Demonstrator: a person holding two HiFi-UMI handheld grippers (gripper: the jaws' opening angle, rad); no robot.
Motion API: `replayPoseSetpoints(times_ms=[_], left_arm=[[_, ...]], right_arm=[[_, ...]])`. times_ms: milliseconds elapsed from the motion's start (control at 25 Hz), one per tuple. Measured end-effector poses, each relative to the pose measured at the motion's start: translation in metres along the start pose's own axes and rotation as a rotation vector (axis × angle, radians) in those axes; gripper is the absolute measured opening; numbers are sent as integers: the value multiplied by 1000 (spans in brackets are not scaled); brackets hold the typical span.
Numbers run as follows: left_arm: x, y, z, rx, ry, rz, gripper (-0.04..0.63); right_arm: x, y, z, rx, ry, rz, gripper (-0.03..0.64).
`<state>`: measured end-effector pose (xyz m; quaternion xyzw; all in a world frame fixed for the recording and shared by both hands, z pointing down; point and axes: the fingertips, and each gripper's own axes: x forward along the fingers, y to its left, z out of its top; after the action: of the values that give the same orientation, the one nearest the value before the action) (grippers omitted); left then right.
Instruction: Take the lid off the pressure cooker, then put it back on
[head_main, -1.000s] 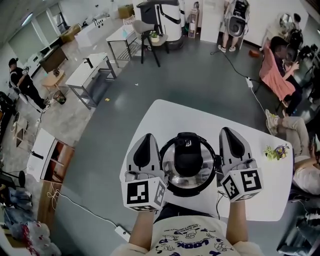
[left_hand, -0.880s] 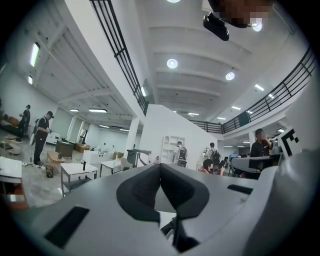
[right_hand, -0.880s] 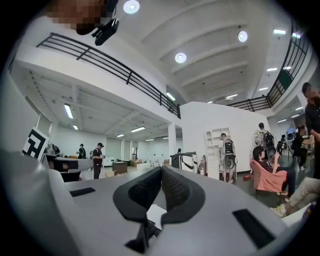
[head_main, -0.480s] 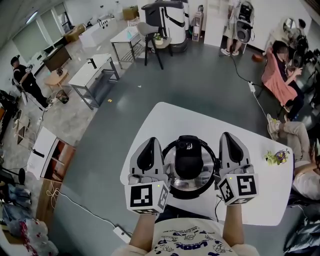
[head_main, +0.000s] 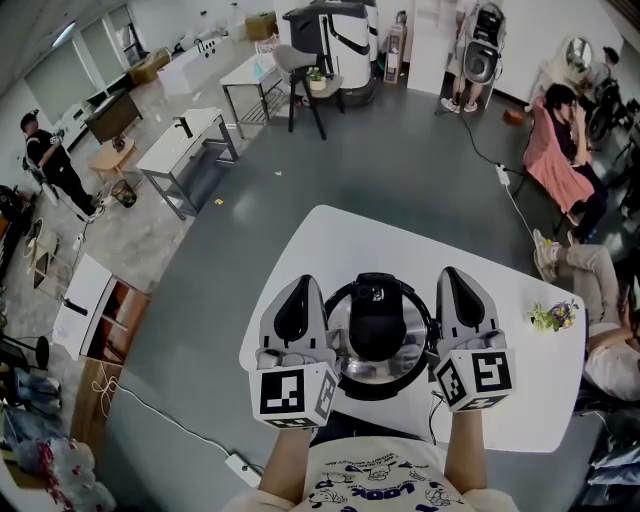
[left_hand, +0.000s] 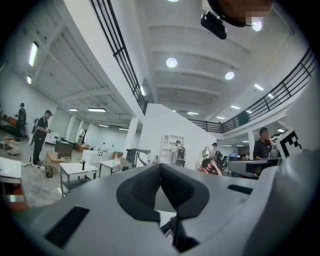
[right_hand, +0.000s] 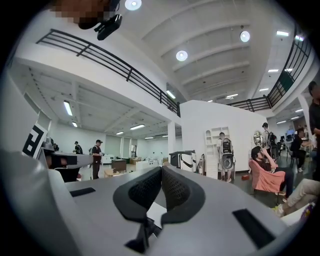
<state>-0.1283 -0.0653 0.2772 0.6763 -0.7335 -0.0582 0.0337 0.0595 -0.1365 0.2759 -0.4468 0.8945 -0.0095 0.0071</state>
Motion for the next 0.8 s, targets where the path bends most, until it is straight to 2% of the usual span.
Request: replayPoseSetpoints(times_ms=[800], left_arm=[[4, -4, 9, -5, 7, -12, 14]], right_arm=[[5, -5, 6, 0, 30, -19, 12]])
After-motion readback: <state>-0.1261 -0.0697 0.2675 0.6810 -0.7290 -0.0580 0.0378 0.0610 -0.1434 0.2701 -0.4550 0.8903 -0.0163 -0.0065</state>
